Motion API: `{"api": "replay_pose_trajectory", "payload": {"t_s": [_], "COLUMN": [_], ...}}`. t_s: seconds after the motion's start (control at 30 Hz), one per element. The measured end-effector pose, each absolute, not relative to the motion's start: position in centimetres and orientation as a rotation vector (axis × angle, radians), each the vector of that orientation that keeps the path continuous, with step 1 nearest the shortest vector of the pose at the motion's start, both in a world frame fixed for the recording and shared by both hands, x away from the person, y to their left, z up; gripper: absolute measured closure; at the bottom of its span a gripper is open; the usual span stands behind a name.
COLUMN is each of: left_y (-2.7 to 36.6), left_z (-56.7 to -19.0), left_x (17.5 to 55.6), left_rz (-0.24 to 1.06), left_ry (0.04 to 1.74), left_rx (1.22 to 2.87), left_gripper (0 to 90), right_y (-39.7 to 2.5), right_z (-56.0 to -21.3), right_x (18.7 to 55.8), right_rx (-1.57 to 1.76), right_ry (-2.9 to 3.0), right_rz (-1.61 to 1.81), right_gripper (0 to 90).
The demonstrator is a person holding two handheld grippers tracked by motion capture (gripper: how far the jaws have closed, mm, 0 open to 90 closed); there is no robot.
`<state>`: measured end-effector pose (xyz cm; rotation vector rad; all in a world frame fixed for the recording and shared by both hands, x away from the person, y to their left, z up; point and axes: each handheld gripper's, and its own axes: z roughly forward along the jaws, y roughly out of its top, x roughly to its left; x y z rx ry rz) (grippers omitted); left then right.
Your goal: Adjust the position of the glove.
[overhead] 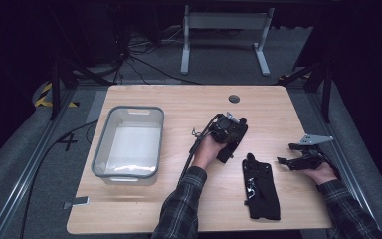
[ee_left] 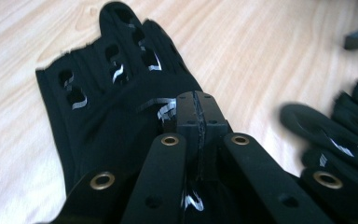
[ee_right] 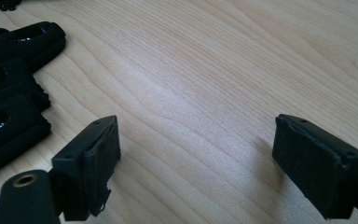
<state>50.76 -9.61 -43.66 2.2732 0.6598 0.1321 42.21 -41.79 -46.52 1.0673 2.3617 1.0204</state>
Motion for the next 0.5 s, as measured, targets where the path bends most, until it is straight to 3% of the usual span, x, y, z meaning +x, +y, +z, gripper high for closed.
{"api": "replay_pose_trajectory", "payload": {"t_s": [0.23, 0.5], "left_y": [-10.7, -9.9], "left_z": [-45.3, -45.6], "left_x": [51.6, 50.8], "left_rz": [0.139, 0.112], "left_ry": [0.671, 0.715], "left_rx": [2.329, 2.276], "left_gripper": [89.9, 90.0], "right_y": [-41.8, -41.8], "right_z": [-46.5, -46.5], "right_x": [42.2, 42.2], "right_rx": [1.068, 1.068], "right_ry": [2.361, 2.361], "right_rz": [1.020, 1.020], "right_gripper": [15.8, 15.8]}}
